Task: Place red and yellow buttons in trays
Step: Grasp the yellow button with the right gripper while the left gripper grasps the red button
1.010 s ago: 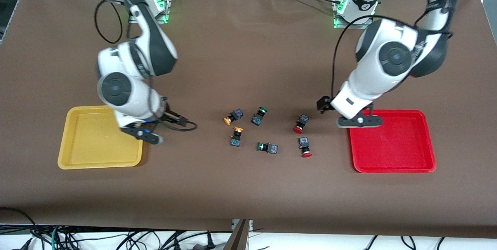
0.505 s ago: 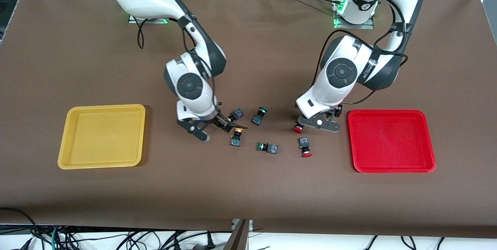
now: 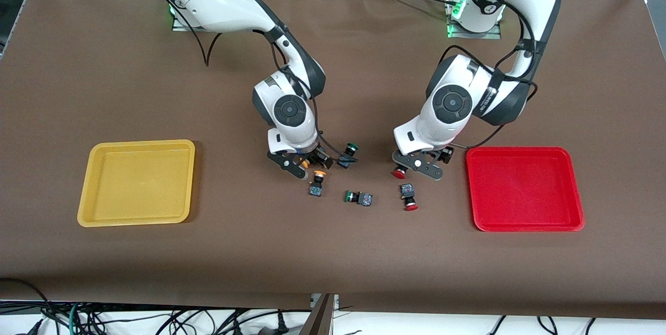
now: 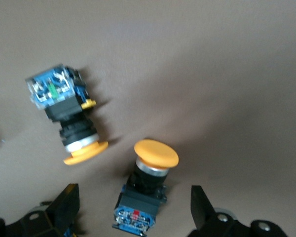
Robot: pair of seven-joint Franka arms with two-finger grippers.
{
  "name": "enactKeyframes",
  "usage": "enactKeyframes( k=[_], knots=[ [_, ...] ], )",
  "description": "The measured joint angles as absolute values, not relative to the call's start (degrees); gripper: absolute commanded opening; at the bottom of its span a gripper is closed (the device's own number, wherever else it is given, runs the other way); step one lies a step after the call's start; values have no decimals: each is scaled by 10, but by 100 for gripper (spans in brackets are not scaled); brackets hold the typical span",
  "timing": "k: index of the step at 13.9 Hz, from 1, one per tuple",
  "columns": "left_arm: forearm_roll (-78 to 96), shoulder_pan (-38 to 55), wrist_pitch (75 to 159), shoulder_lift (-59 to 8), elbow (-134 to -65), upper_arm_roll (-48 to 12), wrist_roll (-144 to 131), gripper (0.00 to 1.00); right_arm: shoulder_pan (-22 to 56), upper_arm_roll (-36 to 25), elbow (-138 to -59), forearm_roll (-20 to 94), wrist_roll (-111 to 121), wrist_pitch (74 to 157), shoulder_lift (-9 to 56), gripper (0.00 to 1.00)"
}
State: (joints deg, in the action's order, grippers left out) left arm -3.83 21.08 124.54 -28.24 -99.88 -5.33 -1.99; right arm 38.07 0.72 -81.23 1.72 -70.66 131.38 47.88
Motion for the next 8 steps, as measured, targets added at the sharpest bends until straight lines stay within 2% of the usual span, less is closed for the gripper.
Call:
enactKeyframes(
  k=[4,8],
  knots=[
    [-38,211,1333,-307,-1045,-53,-18,100,393,7,-812,17,-707,1315,487,98],
    [-38,211,1382,-341,-1049,-53,-18,100,397,7,-812,17,-708,1314,488,57]
  ],
)
